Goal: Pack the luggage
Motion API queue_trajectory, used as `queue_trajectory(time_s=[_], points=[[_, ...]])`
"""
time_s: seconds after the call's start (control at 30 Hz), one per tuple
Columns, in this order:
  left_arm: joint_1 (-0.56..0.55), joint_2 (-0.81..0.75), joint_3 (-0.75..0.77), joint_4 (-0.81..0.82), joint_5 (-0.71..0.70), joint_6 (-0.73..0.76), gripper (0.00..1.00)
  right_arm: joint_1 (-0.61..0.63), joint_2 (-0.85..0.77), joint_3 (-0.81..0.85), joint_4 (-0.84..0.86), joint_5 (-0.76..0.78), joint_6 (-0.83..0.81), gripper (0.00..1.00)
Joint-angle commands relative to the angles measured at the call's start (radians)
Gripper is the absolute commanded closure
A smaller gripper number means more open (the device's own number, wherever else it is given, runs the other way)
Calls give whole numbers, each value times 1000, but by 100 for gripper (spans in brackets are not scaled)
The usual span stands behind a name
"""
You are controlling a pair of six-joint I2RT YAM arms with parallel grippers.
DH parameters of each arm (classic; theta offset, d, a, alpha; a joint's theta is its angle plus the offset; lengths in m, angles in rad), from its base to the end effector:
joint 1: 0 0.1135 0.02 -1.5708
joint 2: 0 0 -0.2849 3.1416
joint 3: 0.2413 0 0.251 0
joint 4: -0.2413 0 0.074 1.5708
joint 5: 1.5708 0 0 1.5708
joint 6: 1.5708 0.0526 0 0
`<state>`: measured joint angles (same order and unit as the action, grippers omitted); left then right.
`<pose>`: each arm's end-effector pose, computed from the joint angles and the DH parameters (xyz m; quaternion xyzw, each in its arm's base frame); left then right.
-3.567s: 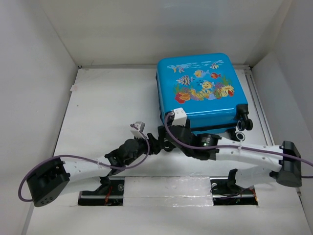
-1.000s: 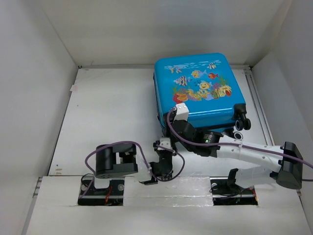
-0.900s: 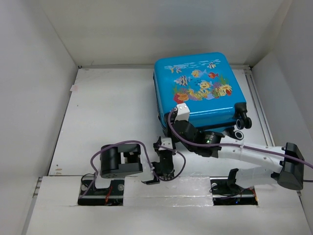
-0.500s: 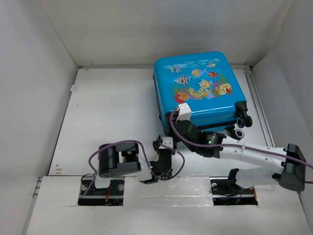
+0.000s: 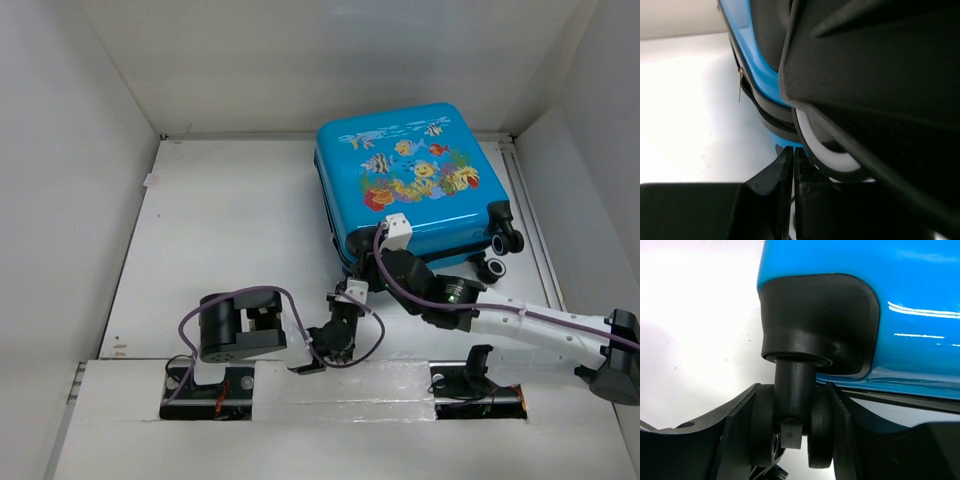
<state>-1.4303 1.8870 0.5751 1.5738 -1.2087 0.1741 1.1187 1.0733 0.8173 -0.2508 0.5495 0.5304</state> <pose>0.0933 -0.3084 0.1880 0.0467 0.6723 -0.1037 0.7315 0.1291 0.2029 0.3025 -0.1088 0.8337 0.1997 0.5031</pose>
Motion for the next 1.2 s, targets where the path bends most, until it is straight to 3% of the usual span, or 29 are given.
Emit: queue_trajectory(time_s=[0.0,0.33,0.4,0.43,0.53,0.57,0.6,0.67,0.7,0.73,0.77,0.8,0.83,0.87,1.0,1.1,1.13,1.17], points=[[94,-17,5,497,109,185,100,87,-49,11,190,-266,-21,100],[211,-195,-290,449,-38,-21,100,87,-214,-144,21,-125,55,100],[173,-273,-270,300,-54,-88,100,87,-283,-168,-60,-67,124,100],[172,-304,-255,99,-54,-184,100,87,-312,-178,-96,7,153,100],[182,-429,-179,-276,-9,-426,100,87,-450,-190,-249,154,268,100],[200,-465,-163,-495,20,-591,100,78,-488,-201,-272,177,287,100],[224,-498,-132,-585,59,-660,100,78,-559,-201,-272,187,287,100],[309,-589,-103,-731,152,-735,90,55,-611,-210,-272,196,287,100],[338,-618,-90,-751,179,-746,76,43,-625,-210,-260,196,267,66],[413,-668,-55,-770,219,-746,62,43,-625,-210,-248,184,231,46],[459,-689,-29,-796,316,-755,40,33,-616,-196,-257,184,220,32],[516,-703,4,-884,375,-784,31,33,-593,-146,-271,184,208,18],[581,-703,78,-918,452,-856,25,33,-532,-114,-271,184,185,15],[732,-686,115,-939,648,-887,21,33,-497,-78,-289,184,146,13],[962,-493,352,-1053,936,-961,12,-35,-322,101,-251,282,19,2],[1031,-317,555,-1098,1090,-961,11,-231,-211,150,-72,171,-165,5],[1045,-281,595,-1135,1126,-961,11,-436,-184,181,-24,-6,-196,23],[1057,-254,626,-1147,1161,-973,11,-553,-150,201,16,-104,-213,41]])
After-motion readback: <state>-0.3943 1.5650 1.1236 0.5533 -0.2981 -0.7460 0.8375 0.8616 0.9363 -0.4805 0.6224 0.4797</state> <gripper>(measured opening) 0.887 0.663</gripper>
